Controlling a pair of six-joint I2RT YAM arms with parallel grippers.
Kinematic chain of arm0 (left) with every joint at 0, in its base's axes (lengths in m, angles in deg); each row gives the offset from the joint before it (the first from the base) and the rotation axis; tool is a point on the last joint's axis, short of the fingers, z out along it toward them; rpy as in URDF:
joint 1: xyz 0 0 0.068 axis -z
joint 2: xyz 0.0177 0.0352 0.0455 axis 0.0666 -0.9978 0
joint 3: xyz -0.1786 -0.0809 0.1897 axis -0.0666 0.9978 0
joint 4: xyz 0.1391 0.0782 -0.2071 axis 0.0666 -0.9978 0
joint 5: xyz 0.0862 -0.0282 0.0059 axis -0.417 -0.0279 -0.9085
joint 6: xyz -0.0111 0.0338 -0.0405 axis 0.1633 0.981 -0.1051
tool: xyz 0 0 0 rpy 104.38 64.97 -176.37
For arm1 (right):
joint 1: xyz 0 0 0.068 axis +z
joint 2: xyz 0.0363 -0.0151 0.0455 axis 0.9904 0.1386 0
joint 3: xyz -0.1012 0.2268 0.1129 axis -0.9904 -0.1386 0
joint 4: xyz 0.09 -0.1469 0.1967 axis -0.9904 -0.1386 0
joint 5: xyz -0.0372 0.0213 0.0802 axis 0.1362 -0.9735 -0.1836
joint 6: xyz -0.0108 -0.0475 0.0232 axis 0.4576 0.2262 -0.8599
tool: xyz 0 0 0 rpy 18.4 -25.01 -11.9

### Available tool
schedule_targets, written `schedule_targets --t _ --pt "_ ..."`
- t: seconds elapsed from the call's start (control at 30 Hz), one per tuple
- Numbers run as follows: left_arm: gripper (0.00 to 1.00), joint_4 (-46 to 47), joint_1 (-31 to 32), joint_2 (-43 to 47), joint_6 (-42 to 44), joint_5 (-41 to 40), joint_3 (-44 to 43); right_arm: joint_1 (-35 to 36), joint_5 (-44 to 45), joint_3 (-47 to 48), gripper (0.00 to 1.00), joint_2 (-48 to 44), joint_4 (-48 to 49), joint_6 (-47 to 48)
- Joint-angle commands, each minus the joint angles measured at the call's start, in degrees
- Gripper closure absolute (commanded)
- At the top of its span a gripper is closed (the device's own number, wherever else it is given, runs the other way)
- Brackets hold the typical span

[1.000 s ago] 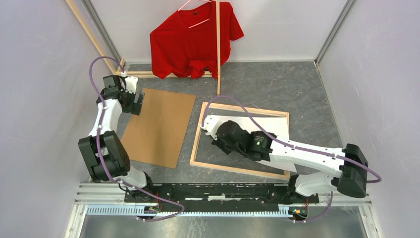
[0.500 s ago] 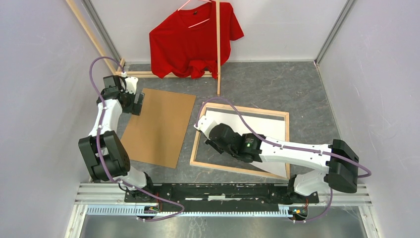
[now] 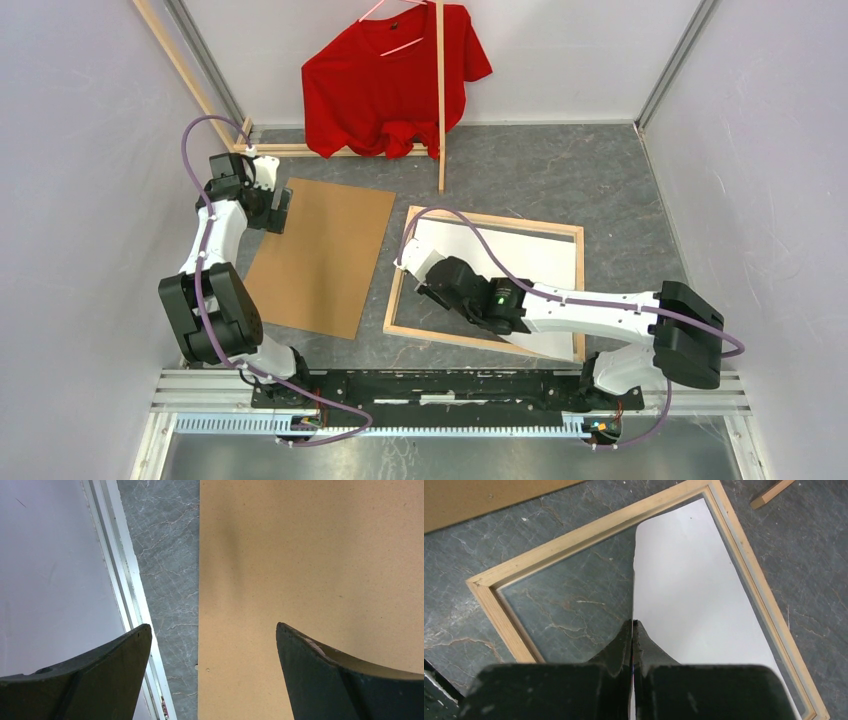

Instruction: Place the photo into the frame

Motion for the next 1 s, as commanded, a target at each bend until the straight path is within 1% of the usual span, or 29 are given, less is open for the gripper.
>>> schedule_targets --t 0.0,0.17,0.27,0.33,0.53,0.8,0.97 --pt "0.00 1.11 -0.15 -0.40 -0.34 -0.74 -0.12 0.31 1.48 0.16 1.00 1.06 7.38 2.11" --pt "0.00 1.04 -0.08 -0.52 -0.24 -0.88 -0.04 0.31 -2.02 1.63 1.00 4.26 9.15 2.49" --pt "0.00 1.01 -0.10 -0.33 -0.03 -1.03 0.05 0.30 -2.37 1.85 1.00 5.03 9.12 3.43" --pt "0.00 1.05 -0.11 -0.38 0.17 -1.31 0.05 0.35 -2.55 1.16 1.00 4.82 10.42 4.25" --pt "0.00 1.05 -0.15 -0.67 0.01 -0.98 0.05 0.22 -0.81 -1.25 1.00 3.18 10.28 5.06" --pt "0.00 0.89 -0.11 -0.68 -0.24 0.08 0.05 0.18 1.55 -4.21 1.00 1.05 9.71 3.94" --pt "0.00 0.65 -0.13 -0.58 -0.19 0.18 0.05 0.09 0.99 -5.22 0.99 0.28 11.03 2.74"
